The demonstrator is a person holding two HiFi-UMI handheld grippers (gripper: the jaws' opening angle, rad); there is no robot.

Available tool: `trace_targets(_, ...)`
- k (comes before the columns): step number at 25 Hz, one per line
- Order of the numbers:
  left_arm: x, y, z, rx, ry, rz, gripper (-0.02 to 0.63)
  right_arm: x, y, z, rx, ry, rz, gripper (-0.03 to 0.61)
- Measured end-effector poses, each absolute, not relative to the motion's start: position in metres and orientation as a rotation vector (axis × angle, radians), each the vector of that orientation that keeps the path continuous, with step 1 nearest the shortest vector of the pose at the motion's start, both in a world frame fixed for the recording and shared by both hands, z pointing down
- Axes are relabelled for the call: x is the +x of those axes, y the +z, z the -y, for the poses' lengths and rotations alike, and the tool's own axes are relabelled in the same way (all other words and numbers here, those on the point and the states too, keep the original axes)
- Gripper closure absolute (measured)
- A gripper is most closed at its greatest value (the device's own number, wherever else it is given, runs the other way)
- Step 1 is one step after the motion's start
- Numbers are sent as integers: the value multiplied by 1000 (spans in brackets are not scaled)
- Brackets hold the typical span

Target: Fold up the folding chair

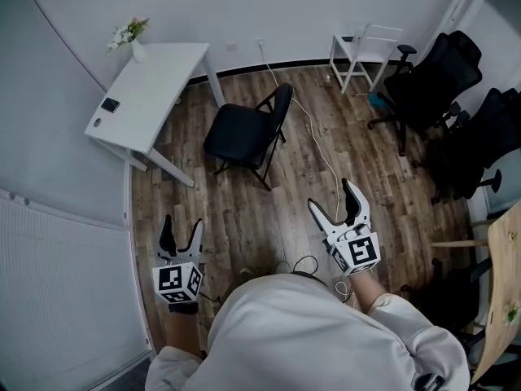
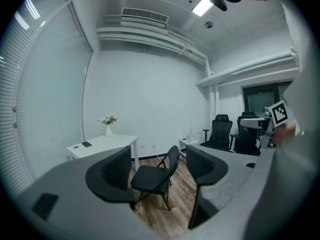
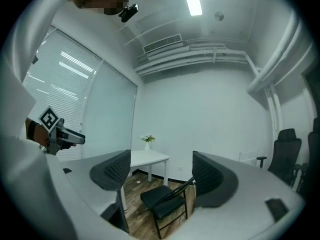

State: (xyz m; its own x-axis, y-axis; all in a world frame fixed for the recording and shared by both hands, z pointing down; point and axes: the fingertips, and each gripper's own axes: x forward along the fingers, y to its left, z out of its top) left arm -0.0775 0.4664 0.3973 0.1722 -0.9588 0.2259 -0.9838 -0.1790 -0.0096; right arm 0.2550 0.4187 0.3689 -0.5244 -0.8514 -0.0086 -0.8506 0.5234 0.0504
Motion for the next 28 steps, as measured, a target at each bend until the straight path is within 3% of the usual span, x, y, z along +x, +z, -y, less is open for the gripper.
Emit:
trace_targets(12, -115, 440, -425, 2199, 304, 1920, 268, 211, 394, -353, 1425, -46, 2725, 206)
trace_targets(28, -242, 450, -199, 2402, 368, 1601, 268, 95, 386, -197, 1716, -25, 2484, 207)
